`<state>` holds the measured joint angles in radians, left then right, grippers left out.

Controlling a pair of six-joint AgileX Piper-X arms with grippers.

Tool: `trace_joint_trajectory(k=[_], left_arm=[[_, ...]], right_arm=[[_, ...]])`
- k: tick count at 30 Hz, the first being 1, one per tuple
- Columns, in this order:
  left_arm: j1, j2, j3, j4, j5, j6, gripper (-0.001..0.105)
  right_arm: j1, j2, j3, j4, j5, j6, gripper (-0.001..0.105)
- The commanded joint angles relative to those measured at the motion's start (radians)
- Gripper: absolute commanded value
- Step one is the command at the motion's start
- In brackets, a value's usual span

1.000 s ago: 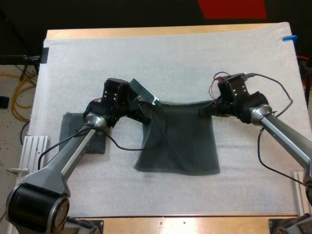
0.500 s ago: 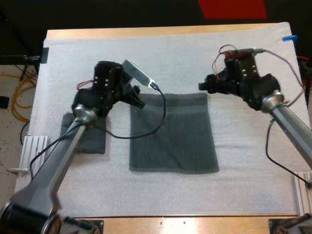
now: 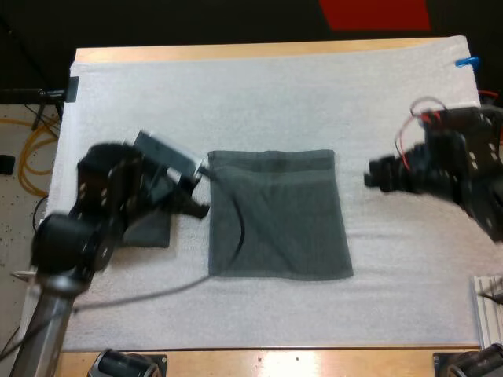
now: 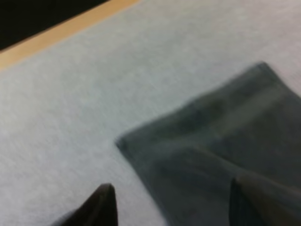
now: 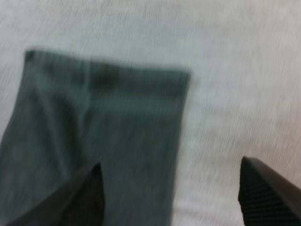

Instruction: Pick towel from pile fold and stack

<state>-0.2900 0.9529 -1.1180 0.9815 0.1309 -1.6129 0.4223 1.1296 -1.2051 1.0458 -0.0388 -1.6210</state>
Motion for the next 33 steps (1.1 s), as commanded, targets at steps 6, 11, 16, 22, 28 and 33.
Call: trace_joint_trajectory(k=[6,11,16,22,28,33], left_arm=[[-0.001,-0.187,0.101,0.105,0.028,-0.096,0.05],[-0.001,-0.3,0.221,0.117,0.072,-0.158,0.05],[-0.001,-0.347,0.337,0.117,0.139,-0.201,0.05],[-0.001,-0.347,0.404,0.112,0.157,-0.204,0.05],[-0.001,-0.347,0.411,0.099,0.157,-0.204,0.05],[-0.001,-0.347,0.411,0.09,0.159,-0.204,0.05]], right_arm=[[0.057,-0.181,0.19,0.03,-0.008,0.129,0.059],[0.073,-0.248,0.348,0.018,-0.011,0.192,0.059],[0.071,-0.244,0.53,-0.07,-0.068,0.227,0.059],[0.071,-0.181,0.707,-0.323,-0.201,0.369,0.059],[0.071,-0.039,0.79,-0.594,-0.317,0.523,0.059],[0.071,0.091,0.791,-0.696,-0.366,0.568,0.059]])
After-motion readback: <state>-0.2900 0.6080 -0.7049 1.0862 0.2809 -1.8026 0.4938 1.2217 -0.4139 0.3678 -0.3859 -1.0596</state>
